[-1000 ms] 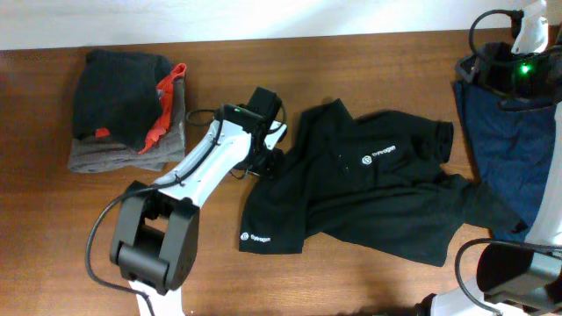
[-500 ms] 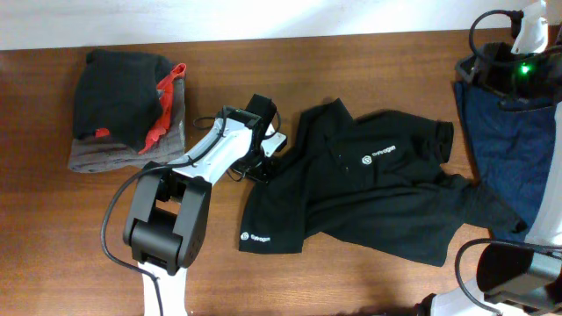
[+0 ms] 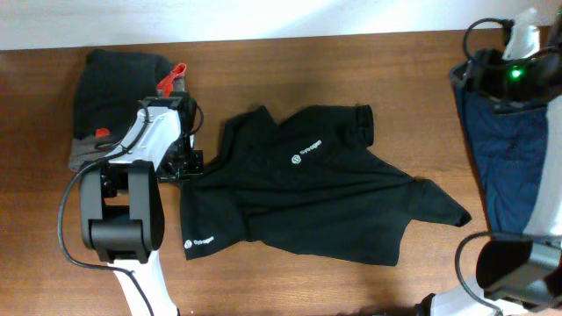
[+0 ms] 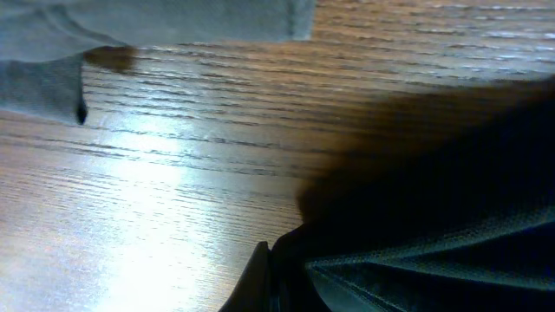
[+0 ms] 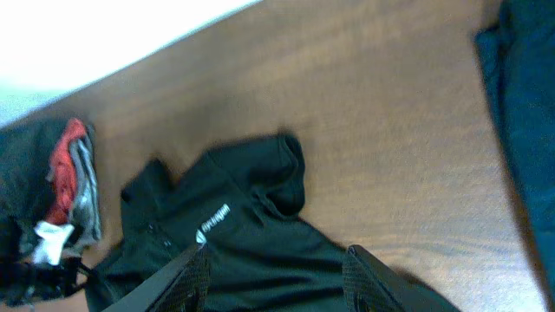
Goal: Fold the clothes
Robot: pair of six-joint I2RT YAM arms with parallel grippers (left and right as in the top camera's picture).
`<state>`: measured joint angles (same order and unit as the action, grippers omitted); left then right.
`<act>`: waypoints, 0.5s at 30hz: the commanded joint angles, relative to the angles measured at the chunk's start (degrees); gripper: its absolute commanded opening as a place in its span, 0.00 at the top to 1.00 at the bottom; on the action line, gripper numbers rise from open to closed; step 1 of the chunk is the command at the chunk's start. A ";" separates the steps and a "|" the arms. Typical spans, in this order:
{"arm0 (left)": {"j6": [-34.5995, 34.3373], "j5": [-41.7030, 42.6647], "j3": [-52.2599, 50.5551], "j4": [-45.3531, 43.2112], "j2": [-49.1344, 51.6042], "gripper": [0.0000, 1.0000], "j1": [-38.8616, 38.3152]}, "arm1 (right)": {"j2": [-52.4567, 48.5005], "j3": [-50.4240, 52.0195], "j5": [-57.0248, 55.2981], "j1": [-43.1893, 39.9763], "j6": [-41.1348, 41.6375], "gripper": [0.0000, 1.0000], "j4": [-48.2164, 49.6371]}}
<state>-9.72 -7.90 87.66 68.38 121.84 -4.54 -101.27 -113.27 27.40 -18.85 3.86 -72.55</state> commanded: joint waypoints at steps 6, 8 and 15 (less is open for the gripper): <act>-0.96 -1.46 0.48 -0.59 -11.45 0.65 -0.46 | -7.91 15.30 -2.86 10.62 -2.97 0.46 11.19; -0.90 -0.42 0.48 -1.66 -13.77 0.52 -0.70 | -9.38 18.78 -2.73 12.83 -2.51 0.46 15.32; 5.60 11.65 0.48 -6.86 -15.85 0.49 -0.94 | -12.52 27.91 -4.24 19.37 -0.33 0.47 29.07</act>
<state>-8.60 -4.64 87.88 63.24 106.26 -5.10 -112.99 -88.18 24.84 -2.04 2.94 -46.81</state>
